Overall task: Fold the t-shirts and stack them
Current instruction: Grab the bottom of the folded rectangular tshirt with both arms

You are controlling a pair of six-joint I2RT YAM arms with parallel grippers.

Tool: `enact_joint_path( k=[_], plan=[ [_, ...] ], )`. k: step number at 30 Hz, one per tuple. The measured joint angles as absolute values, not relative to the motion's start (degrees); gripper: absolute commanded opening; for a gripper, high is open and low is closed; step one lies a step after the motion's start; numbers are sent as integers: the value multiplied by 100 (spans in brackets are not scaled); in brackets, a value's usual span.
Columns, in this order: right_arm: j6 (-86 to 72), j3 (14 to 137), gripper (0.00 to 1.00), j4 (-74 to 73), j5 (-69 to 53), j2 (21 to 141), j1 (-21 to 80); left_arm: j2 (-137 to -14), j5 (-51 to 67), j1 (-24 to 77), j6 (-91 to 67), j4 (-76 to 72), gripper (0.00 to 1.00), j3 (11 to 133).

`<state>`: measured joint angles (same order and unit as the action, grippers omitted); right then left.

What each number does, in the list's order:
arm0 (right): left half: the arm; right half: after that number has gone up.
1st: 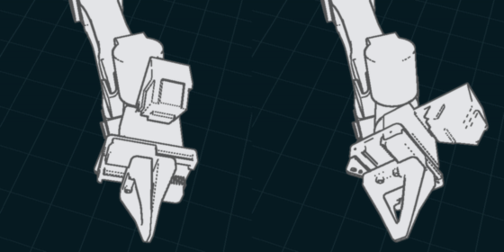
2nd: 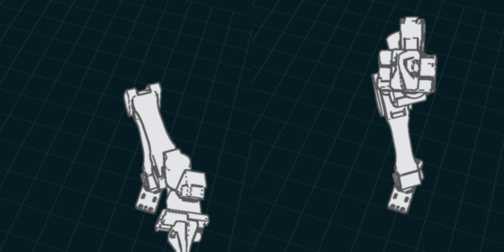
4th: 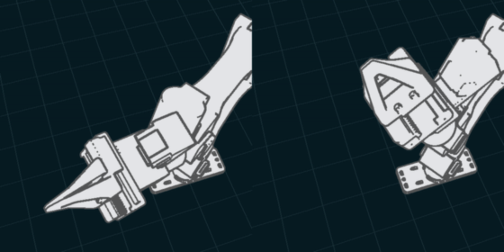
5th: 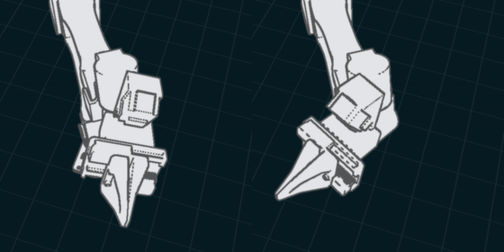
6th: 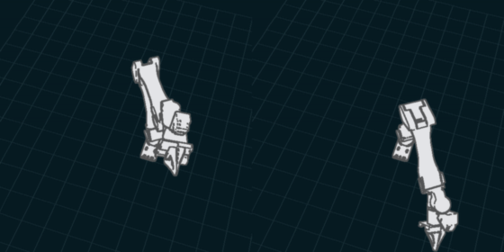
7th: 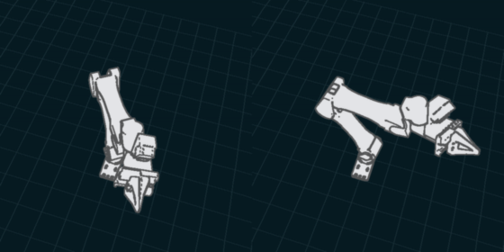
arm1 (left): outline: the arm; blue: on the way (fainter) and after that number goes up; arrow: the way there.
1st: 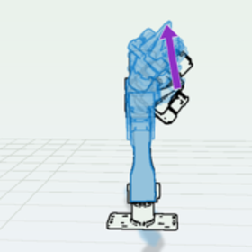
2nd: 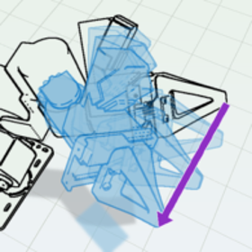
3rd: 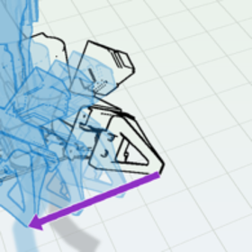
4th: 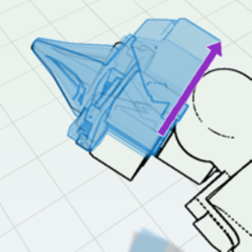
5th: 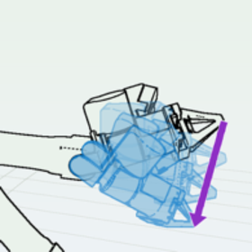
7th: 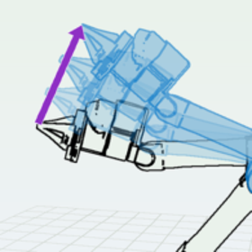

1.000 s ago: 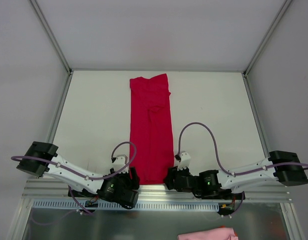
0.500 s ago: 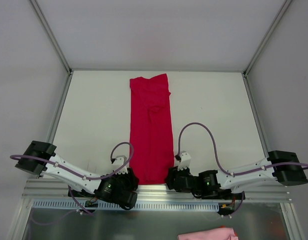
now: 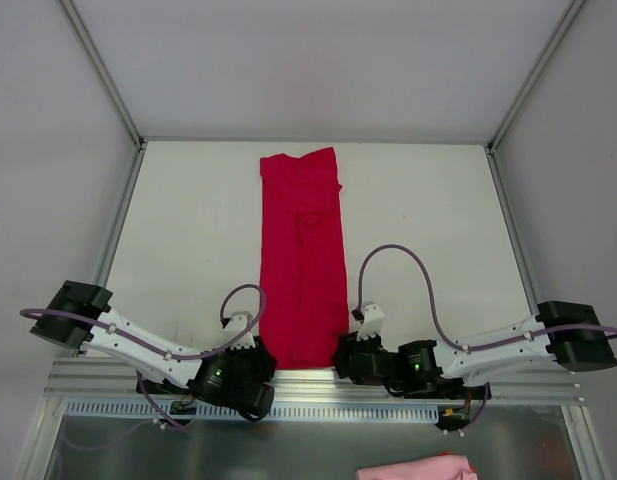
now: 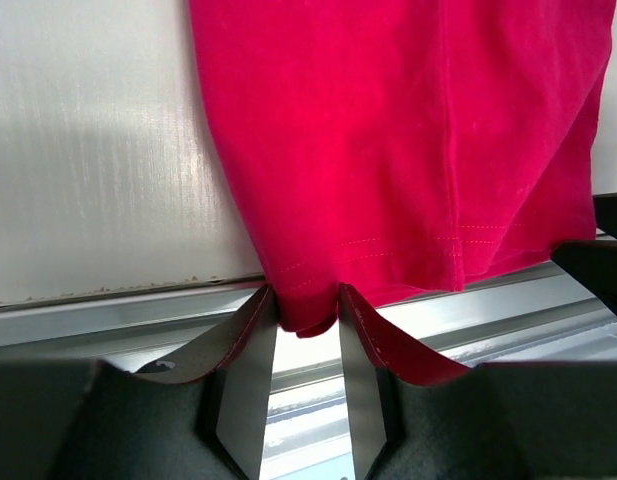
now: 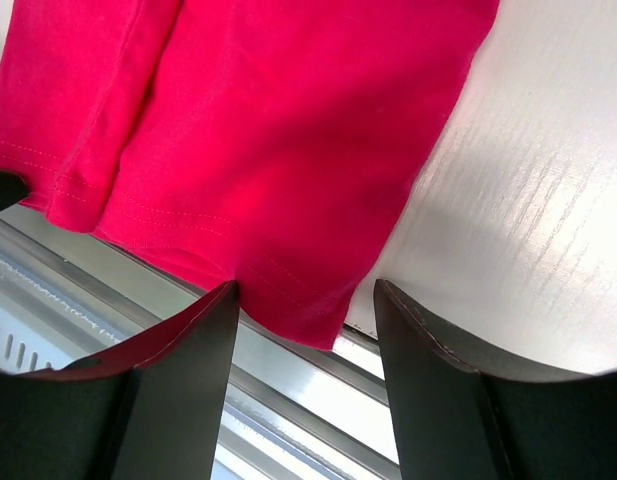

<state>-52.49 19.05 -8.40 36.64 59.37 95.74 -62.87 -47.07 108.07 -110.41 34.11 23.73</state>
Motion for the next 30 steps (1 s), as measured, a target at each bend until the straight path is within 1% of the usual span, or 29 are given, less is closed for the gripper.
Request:
enact_joint_path(
  k=[2,3,4,6,9,10,11,18,19,20,21,24,25,28,30],
  plan=[
    [-5249,1905,60,-840,3669,5924,9574,-6287,-4705,10809,-11061,3448,29,2373],
    [-5249,1905,60,-840,3669,5920,9574,-6287,-4705,10807,-11072,3474,24,2373],
    [-5249,1905,60,-840,3669,5920,9574,-6287,-4705,10807,-11093,3498,22,2375],
    [-5249,1905,56,-840,3669,5920,9574,-6287,-4707,10827,-11113,3533,22,2375],
    [-5249,1905,45,-838,3667,5920,9574,-6289,-4707,10844,-11153,3590,21,2392],
    [-5251,1905,36,-836,3669,5920,9574,-6289,-4709,10844,-11161,3612,21,2403],
    [-5251,1905,34,-836,3669,5922,9574,-6289,-4707,10849,-11166,3632,21,2410],
    [-5260,1905,29,-834,3667,5922,9574,-6289,-4713,10884,-11225,3704,21,2429],
    [-5256,1905,21,-834,3667,5922,9574,-6289,-4713,10884,-11238,3719,21,2429],
    [-5245,1905,18,-834,3669,5924,9574,-6289,-4713,10892,-11255,3739,20,2429],
    [-5247,1905,11,-834,3671,5927,9574,-6289,-4716,10916,-11271,3767,20,2429],
    [-5225,1905,1,-836,3675,5933,9574,-6292,-4722,10932,-11303,3822,15,2432],
    [-5225,1905,1,-836,3680,5933,9574,-6294,-4724,10945,-11310,3833,9,2432],
    [-5218,1922,1,-843,3682,5990,9574,-6294,-4744,10947,-11323,3863,0,2438],
    [-5201,1951,1,-843,3682,6040,9574,-6292,-4748,10947,-11323,3896,0,2460]
  ],
)
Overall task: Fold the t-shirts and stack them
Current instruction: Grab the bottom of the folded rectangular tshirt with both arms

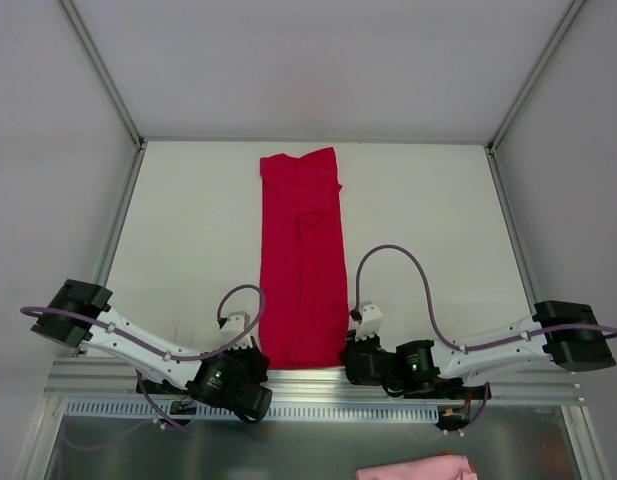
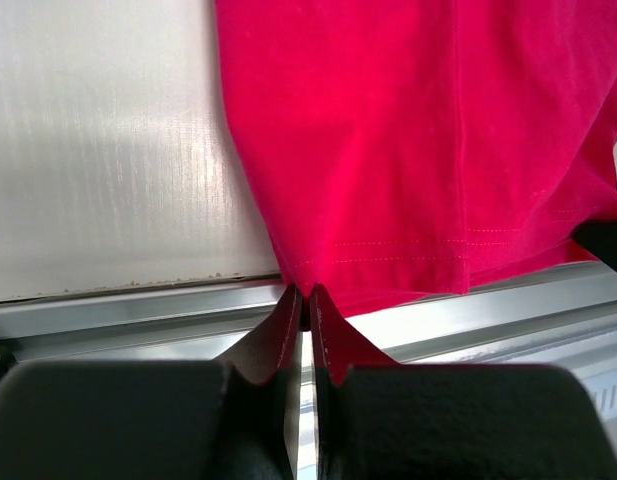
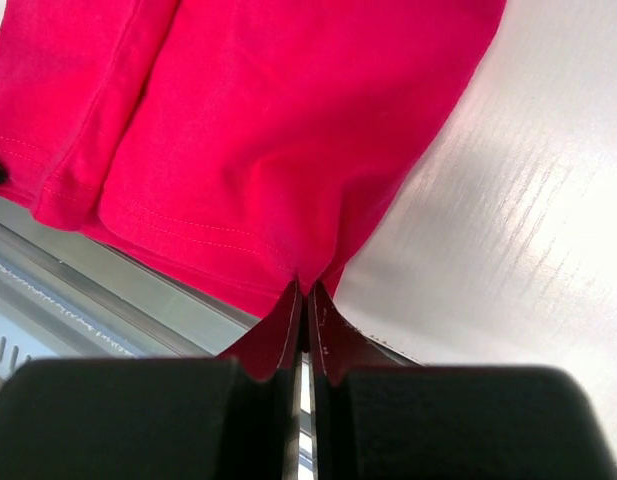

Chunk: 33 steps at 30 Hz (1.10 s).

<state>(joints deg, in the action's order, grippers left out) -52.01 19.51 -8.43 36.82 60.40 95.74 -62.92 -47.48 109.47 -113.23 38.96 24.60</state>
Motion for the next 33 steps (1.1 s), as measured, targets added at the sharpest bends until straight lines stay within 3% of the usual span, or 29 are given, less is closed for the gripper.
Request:
enact_joint_path(
  k=[33],
  plan=[
    [-4807,2775,1,-2768,4571,4807,9382,-6372,-5645,10720,-11340,6071,0,3367]
  ],
)
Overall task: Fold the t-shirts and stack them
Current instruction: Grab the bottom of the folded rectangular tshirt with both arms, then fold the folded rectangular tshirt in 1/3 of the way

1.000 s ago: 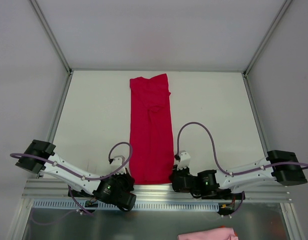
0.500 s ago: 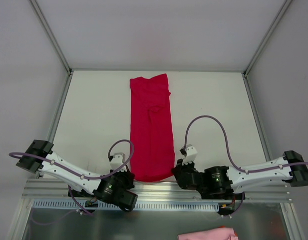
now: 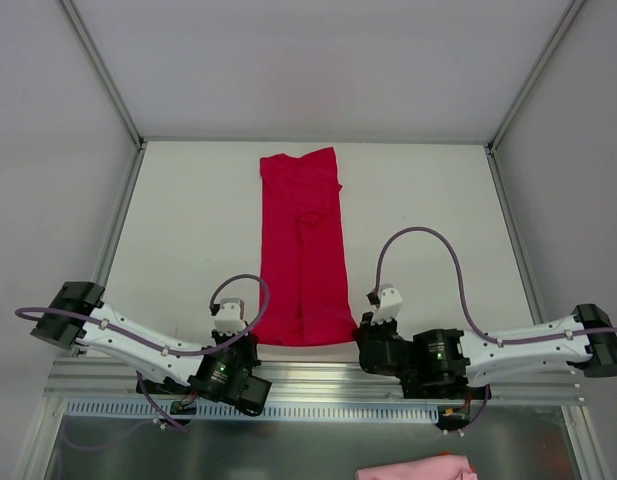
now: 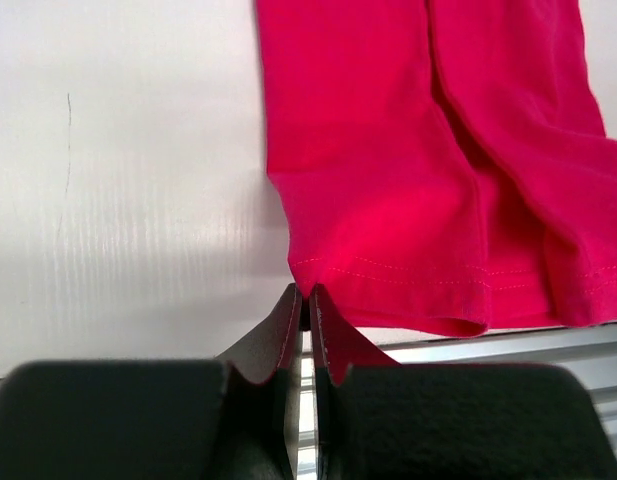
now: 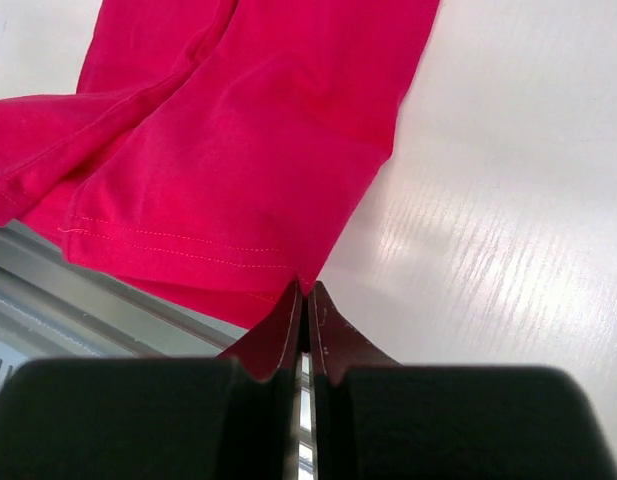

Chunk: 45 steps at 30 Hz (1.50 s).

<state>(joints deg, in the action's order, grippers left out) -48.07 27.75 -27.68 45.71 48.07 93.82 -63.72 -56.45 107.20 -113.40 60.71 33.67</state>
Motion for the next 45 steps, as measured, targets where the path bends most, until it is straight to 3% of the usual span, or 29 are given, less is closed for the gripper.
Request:
enact_joint_path(
  k=[9,21,36,45],
  plan=[
    [-4383,2836,1,-2512,4495,5140,9205,-6372,-5743,10379,-11253,5533,0,3382],
    [-3645,3632,1,-2285,4309,5749,8877,-6337,-5730,9415,-9944,4307,0,3415],
    [-3017,3863,1,-2464,4032,5553,7819,-6025,-5603,8182,-8232,3382,0,3415],
    [-2517,4160,1,-2071,3352,6261,6982,-6027,-5229,7314,-6910,2456,0,3415]
  ],
)
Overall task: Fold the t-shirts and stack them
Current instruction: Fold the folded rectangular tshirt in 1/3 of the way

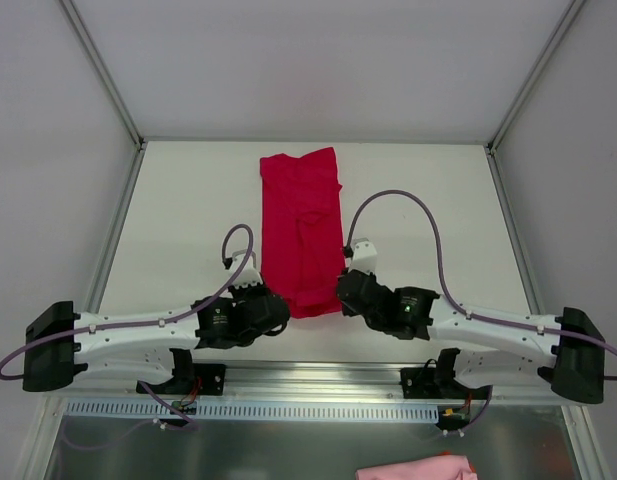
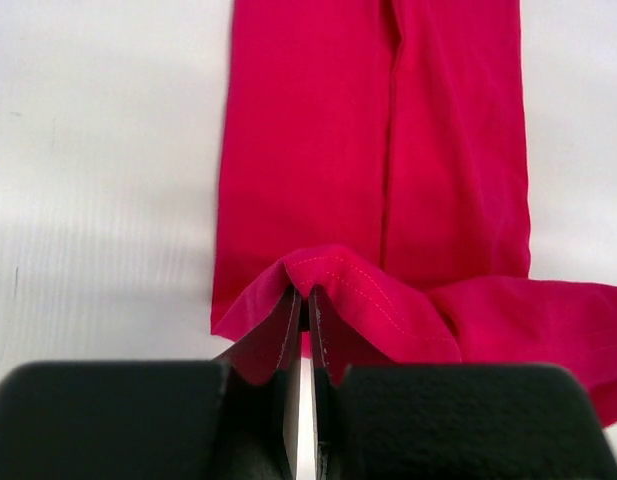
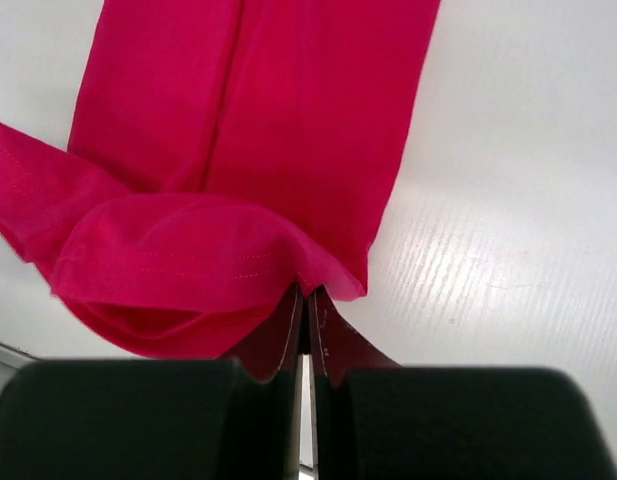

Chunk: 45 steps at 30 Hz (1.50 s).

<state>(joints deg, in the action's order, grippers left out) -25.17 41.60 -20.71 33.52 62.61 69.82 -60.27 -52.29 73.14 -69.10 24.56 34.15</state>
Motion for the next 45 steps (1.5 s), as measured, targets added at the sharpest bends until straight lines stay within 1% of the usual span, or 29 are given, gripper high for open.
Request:
enact_joint_path(
  k=[8,16,22,30,35,45],
  plan=[
    [-2123,4834,1,-1817,2851,6982,6547,-6322,-4834,6643,-6016,1922,0,3623],
    [-1896,5065,1,-1802,2567,7076,5966,-6632,-4425,5972,-5367,1437,0,3881],
    [-1739,5275,1,-1870,2386,7161,5518,-6836,-4294,5680,-5050,1352,0,4204],
    [-1496,5655,1,-1881,1894,7658,4827,-7026,-4101,5247,-4816,1212,0,4353],
    [-1380,6020,1,-1865,1625,8099,4676,-7299,-4005,5039,-4687,1173,0,4460],
    [-1245,6298,1,-1844,1284,8595,4418,-7505,-3771,4613,-4416,1041,0,4696]
  ],
)
